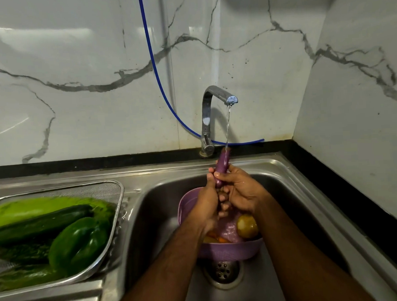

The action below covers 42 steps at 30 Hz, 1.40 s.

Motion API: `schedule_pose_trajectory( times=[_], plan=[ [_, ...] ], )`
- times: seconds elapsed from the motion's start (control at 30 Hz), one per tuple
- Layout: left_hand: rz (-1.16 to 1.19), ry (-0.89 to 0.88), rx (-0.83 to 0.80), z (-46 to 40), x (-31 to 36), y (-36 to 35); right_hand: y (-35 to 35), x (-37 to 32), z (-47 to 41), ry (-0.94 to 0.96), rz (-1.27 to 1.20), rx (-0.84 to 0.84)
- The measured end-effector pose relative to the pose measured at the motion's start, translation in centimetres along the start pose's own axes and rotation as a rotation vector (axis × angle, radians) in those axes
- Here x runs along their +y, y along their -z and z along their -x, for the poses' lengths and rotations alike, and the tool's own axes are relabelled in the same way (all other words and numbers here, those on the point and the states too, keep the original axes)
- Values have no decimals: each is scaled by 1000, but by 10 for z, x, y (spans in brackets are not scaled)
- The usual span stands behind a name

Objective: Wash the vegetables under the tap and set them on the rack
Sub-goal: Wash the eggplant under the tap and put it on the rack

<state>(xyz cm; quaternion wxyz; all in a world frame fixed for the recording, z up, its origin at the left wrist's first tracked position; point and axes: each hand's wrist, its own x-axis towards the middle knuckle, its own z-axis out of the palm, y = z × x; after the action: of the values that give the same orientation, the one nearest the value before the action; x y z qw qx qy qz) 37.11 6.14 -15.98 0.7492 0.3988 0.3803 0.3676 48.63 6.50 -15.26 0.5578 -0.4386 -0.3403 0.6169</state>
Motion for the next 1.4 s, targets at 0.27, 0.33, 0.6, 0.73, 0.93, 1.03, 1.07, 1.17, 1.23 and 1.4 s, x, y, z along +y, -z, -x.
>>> schedule_pose_trajectory(
  times=[0.27,0.33,0.6,0.73,0.93,1.03,1.07,1.17,1.23,1.4],
  plan=[
    [-187,-91,76,4,-6,-5,-25,10,-12,63,142,373],
    [-275,-159,113,3,-6,-5,-30,9,-15,67,67,428],
    [-309,-135,131,3,-2,8,-36,7,-12,49,24,401],
    [-14,117,3,6,6,12,-29,1,-8,6,-117,332],
    [59,168,-26,6,12,18,-31,-1,-8,-1,-325,288],
    [0,117,-2,5,8,19,-35,-2,-7,-8,-247,387],
    [-13,86,9,5,8,18,-35,-2,-7,-12,-162,416],
    [-11,4,14,9,10,14,-38,-3,-9,-53,38,501],
    [-22,-16,1,9,9,14,-40,-4,-13,-63,74,541],
    [-78,31,-52,5,5,20,-32,-3,-11,-125,63,536]
  ],
)
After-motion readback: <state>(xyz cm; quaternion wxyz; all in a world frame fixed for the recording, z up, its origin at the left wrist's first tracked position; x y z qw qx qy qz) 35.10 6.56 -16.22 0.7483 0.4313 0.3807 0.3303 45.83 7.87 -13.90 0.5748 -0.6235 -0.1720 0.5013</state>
